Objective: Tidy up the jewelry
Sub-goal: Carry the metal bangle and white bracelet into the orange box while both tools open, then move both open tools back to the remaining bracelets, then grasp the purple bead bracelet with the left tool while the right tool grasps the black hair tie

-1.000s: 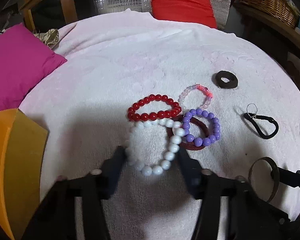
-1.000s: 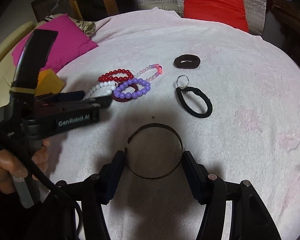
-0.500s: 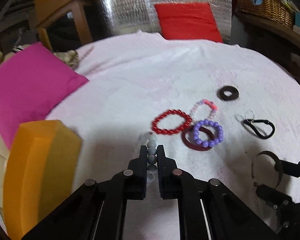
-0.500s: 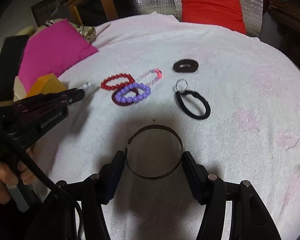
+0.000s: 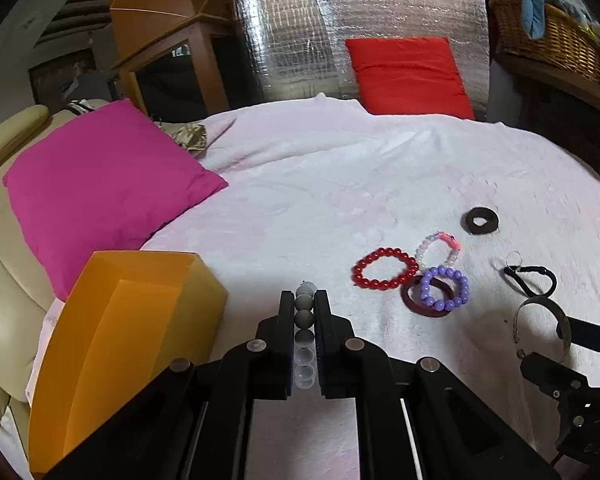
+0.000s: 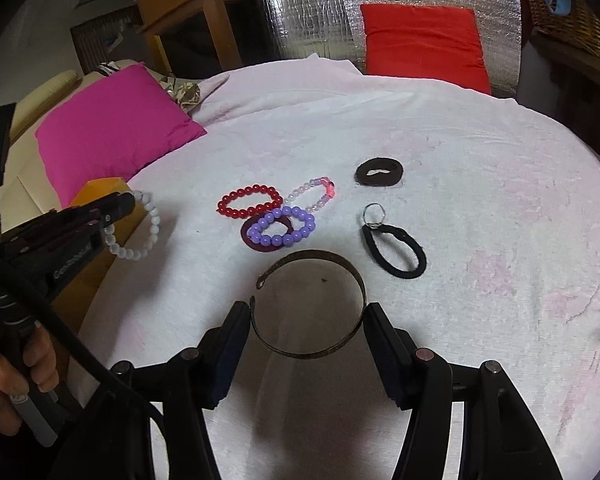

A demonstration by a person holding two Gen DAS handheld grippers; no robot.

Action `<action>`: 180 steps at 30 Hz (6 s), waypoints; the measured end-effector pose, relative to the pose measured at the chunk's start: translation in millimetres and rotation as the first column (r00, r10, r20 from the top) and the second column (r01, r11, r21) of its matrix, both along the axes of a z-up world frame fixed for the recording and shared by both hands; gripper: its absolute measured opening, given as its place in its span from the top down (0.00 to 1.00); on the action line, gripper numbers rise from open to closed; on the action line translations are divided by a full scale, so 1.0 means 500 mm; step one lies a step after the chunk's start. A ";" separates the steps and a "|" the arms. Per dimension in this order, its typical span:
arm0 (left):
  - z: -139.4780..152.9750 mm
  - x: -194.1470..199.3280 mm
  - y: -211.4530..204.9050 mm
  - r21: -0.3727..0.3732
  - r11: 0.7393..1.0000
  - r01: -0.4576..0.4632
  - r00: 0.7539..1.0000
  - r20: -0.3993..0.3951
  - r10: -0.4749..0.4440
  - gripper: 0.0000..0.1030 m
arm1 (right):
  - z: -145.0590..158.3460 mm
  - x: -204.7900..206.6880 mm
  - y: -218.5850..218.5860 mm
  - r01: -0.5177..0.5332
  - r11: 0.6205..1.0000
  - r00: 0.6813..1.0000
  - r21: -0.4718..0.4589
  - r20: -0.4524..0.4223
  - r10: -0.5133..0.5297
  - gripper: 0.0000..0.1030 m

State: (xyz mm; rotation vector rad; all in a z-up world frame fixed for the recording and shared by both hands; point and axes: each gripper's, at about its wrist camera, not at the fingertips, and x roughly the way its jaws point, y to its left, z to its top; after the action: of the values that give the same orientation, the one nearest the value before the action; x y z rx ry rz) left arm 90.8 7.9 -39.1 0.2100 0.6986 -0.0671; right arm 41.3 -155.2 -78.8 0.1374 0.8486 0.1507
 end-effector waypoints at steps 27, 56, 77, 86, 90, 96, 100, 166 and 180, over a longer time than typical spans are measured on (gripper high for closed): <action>0.107 -0.183 0.366 -0.109 0.951 -0.290 0.954 0.041 0.295 0.91 | 0.108 0.028 0.257 -0.215 0.975 0.967 0.058 0.154 0.204 0.40; 0.037 -0.200 0.448 -0.076 0.900 -0.428 0.904 -0.047 0.426 0.48 | 0.113 0.125 0.436 -0.281 0.959 0.954 0.038 0.117 0.275 0.29; 0.162 -0.252 0.220 -0.175 0.980 -0.095 0.994 0.037 0.103 0.33 | 0.215 -0.079 -0.040 0.153 0.988 0.981 -0.024 0.126 -0.149 0.29; 0.146 -0.236 0.234 -0.155 0.979 -0.131 0.991 0.000 0.133 0.33 | 0.189 -0.110 -0.109 0.233 0.973 0.969 -0.003 0.084 -0.232 0.29; 0.131 -0.202 0.246 -0.122 0.977 -0.173 0.985 -0.042 0.169 0.33 | 0.160 -0.090 -0.136 0.235 0.971 0.969 0.040 0.070 -0.237 0.29; 0.147 -0.126 0.204 -0.091 0.981 -0.169 0.985 -0.060 0.164 0.33 | 0.109 -0.048 -0.195 0.219 0.966 0.973 0.140 0.044 -0.227 0.29; 0.144 -0.051 0.133 -0.106 0.988 -0.114 0.991 -0.078 0.106 0.33 | 0.076 -0.015 -0.223 0.193 0.964 0.980 0.183 0.016 -0.199 0.33; -0.080 0.094 -0.166 -0.359 0.875 0.325 0.872 -0.243 -0.424 0.93 | -0.016 0.117 -0.206 0.137 0.984 0.990 0.117 -0.027 -0.135 0.92; -0.109 0.058 -0.203 -0.302 0.870 0.389 0.821 -0.315 -0.476 0.87 | -0.015 0.116 -0.226 0.135 0.975 0.989 0.177 -0.081 -0.122 0.73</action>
State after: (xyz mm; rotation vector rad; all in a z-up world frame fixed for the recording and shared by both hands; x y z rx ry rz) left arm 119.8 -93.3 -93.4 0.1348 1.0152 -0.6437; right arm 99.4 -268.4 -86.5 0.3702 0.8917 0.1019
